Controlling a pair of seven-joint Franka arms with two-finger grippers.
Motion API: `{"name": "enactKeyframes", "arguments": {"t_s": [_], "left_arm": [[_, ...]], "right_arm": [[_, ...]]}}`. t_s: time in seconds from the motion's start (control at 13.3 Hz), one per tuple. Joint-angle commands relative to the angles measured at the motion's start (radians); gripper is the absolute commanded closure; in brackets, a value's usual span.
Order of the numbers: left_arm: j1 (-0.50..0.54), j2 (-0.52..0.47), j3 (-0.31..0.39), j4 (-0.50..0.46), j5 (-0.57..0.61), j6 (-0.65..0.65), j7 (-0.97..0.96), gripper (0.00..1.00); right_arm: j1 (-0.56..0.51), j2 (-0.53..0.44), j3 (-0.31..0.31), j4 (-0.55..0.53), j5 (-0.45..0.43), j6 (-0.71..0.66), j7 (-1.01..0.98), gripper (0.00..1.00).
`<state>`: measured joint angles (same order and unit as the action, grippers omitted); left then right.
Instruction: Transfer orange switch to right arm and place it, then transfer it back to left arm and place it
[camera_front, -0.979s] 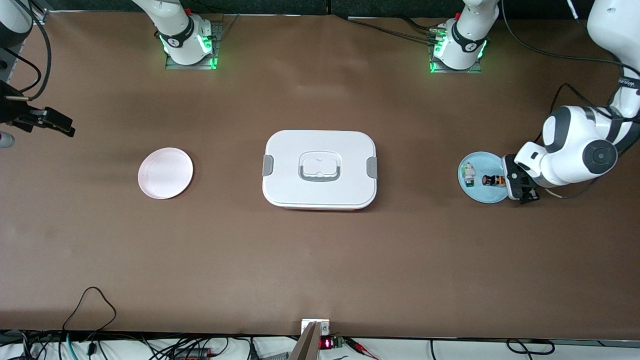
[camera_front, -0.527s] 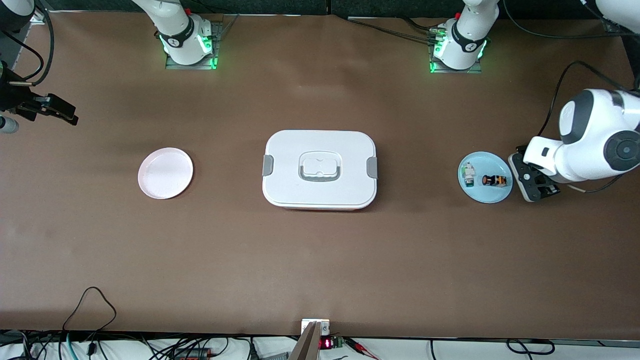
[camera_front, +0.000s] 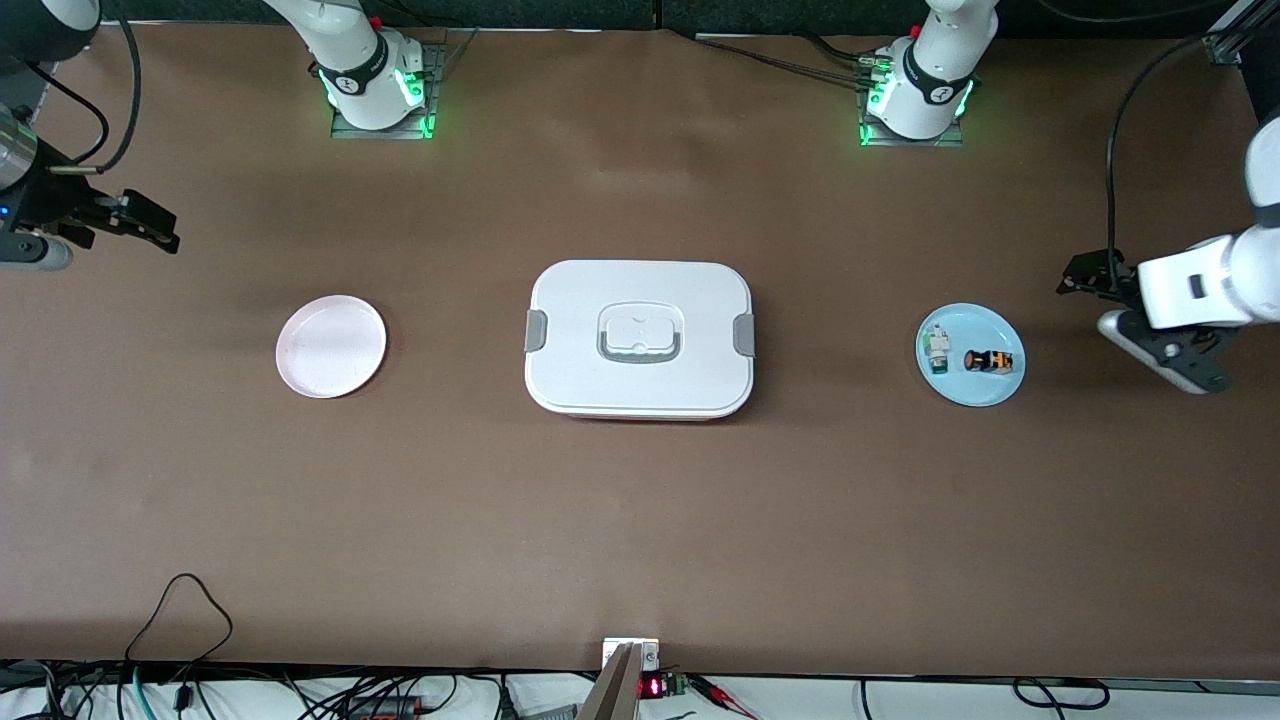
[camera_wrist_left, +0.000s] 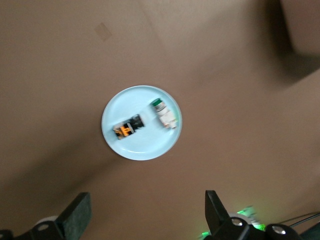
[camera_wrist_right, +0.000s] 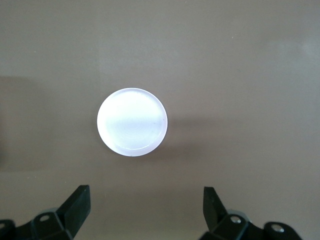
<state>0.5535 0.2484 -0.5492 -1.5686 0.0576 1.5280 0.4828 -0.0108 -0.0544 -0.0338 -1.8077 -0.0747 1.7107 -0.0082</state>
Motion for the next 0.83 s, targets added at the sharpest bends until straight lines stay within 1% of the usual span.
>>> {"name": "enactKeyframes", "arguments": {"t_s": [0.0,0.15,0.23,0.3,0.38,0.45,0.6,0.68,0.75], "left_arm": [[0.003,-0.063,-0.005,0.033,-0.036,-0.042,-0.108,0.0],[-0.003,-0.103,-0.003,0.033,-0.039,-0.042,-0.157,0.0],[-0.044,-0.139,0.012,0.027,-0.044,-0.045,-0.18,0.0],[-0.138,-0.177,0.085,0.024,-0.045,-0.055,-0.225,0.0],[-0.282,-0.207,0.221,0.021,-0.059,-0.058,-0.289,0.0],[-0.385,-0.218,0.317,0.019,-0.082,-0.06,-0.324,0.0],[-0.49,-0.25,0.437,-0.011,-0.123,-0.057,-0.334,0.0],[-0.567,-0.273,0.515,-0.039,-0.13,-0.052,-0.336,0.0],[-0.619,-0.284,0.575,-0.051,-0.128,-0.051,-0.334,0.0]], "right_arm": [[-0.002,0.083,0.002,0.105,-0.004,-0.02,-0.012,0.0],[-0.005,0.084,0.002,0.116,-0.002,-0.02,-0.007,0.0],[-0.011,0.082,-0.004,0.117,0.006,-0.02,-0.007,0.0],[-0.014,0.082,-0.014,0.117,0.01,-0.022,-0.009,0.0],[-0.012,0.082,-0.012,0.117,0.01,-0.022,-0.004,0.0],[-0.009,0.084,-0.011,0.117,0.009,-0.02,0.005,0.0],[-0.014,0.085,-0.011,0.117,0.006,-0.011,0.007,0.0],[-0.018,0.085,-0.014,0.117,0.007,-0.009,0.01,0.0],[-0.024,0.085,-0.014,0.117,0.007,-0.011,0.01,0.0]]}}
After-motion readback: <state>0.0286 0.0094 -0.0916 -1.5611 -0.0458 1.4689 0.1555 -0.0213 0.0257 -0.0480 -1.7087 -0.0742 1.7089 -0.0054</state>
